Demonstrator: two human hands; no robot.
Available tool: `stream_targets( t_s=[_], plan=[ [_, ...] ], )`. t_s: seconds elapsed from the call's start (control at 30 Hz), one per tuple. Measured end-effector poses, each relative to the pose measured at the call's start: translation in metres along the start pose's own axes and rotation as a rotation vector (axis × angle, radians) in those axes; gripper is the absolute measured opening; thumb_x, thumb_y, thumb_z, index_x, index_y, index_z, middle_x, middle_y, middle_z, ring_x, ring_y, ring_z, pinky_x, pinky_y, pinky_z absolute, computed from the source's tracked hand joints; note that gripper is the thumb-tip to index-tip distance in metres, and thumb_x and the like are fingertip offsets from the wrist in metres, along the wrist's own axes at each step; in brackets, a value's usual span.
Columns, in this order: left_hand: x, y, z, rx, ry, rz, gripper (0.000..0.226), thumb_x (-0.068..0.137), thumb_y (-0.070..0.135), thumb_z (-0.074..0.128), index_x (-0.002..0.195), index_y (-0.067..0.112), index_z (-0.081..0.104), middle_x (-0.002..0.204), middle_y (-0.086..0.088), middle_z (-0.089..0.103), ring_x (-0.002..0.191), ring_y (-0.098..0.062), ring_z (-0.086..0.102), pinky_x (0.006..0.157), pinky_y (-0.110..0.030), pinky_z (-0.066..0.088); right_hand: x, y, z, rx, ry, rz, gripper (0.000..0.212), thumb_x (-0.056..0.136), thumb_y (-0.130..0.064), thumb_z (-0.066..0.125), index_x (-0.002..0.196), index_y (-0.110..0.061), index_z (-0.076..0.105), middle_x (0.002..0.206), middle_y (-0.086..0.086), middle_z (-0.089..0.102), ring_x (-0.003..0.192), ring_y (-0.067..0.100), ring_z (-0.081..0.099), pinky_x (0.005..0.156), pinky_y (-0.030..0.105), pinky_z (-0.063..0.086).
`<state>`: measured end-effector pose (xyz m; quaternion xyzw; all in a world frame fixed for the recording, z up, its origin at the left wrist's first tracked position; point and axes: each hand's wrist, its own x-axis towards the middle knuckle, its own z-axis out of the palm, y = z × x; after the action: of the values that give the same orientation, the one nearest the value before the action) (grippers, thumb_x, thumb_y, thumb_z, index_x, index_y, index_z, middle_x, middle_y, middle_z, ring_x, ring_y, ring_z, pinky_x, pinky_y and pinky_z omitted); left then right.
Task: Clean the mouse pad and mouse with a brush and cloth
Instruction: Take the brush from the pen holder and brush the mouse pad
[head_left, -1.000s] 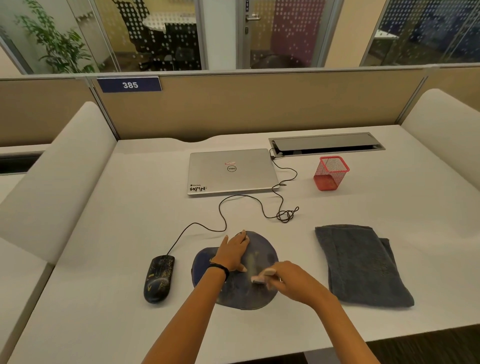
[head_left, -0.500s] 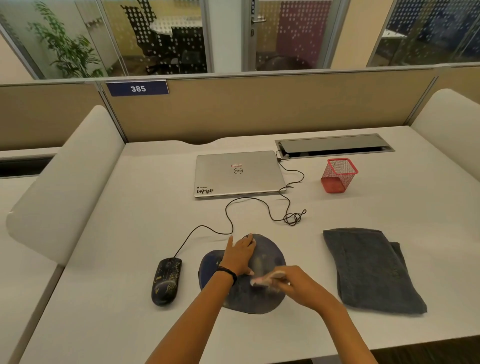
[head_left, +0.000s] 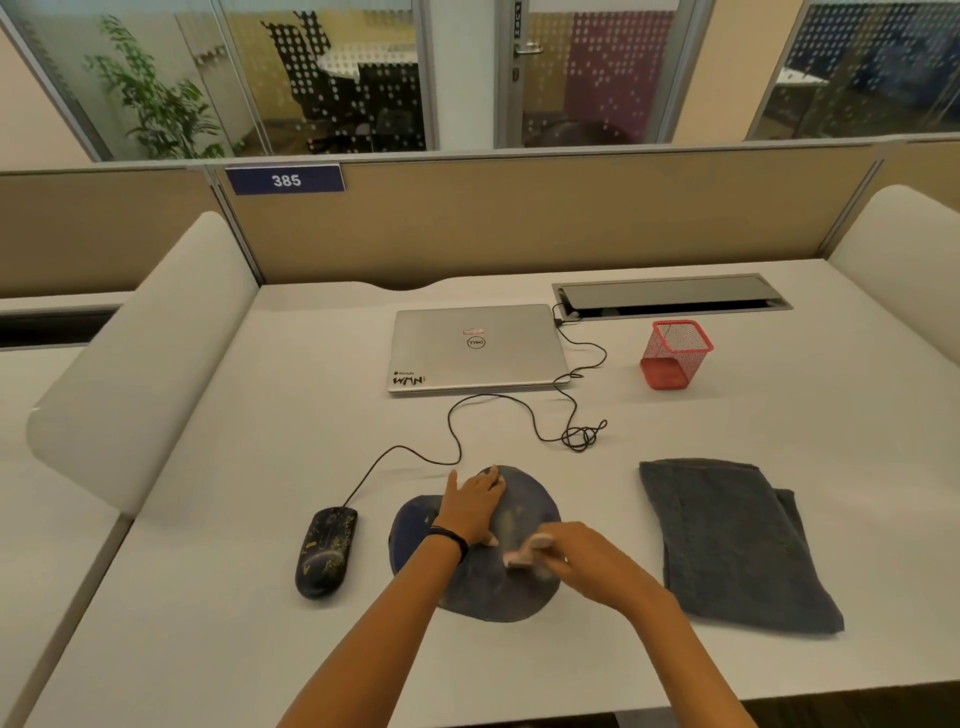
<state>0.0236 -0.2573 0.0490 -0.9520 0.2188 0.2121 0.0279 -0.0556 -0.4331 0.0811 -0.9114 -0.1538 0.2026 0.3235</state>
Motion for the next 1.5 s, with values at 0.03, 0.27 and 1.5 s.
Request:
stream_targets(
  t_s=[0.03,0.27,1.5],
  plan=[
    [0.000,0.001,0.000,0.000,-0.007,-0.005,0.089,0.082,0.035,0.068,0.149,0.014,0.014,0.159,-0.005,0.004,0.142,-0.025,0.020,0.116,-0.054,0.006,-0.002,0.001,0.002,-0.016,-0.038,-0.002,0.025,0.095,-0.033,0.046,0.109,-0.020,0.062,0.109,0.001,0.065,0.091,0.010,0.057,0.082,0.016,0.043],
    [0.003,0.008,-0.008,0.002,-0.030,-0.026,0.086,0.080,0.032,0.070,0.147,0.013,0.020,0.158,-0.006,0.009,0.139,-0.027,0.027,0.114,-0.054,0.014,-0.002,-0.006,-0.009,-0.017,0.185,-0.063,0.078,0.077,-0.076,0.016,0.103,-0.019,0.064,0.103,0.002,0.065,0.092,0.017,0.059,0.085,0.031,0.049],
    [-0.005,0.008,0.008,-0.289,0.007,0.094,0.078,0.088,0.017,0.063,0.150,0.019,0.015,0.159,0.000,0.000,0.146,-0.020,0.007,0.118,-0.032,0.014,-0.007,0.026,-0.010,0.175,0.328,0.066,0.030,0.094,-0.036,0.046,0.089,-0.014,0.066,0.072,-0.007,0.060,0.063,0.010,0.053,0.064,0.028,0.046]
  ],
)
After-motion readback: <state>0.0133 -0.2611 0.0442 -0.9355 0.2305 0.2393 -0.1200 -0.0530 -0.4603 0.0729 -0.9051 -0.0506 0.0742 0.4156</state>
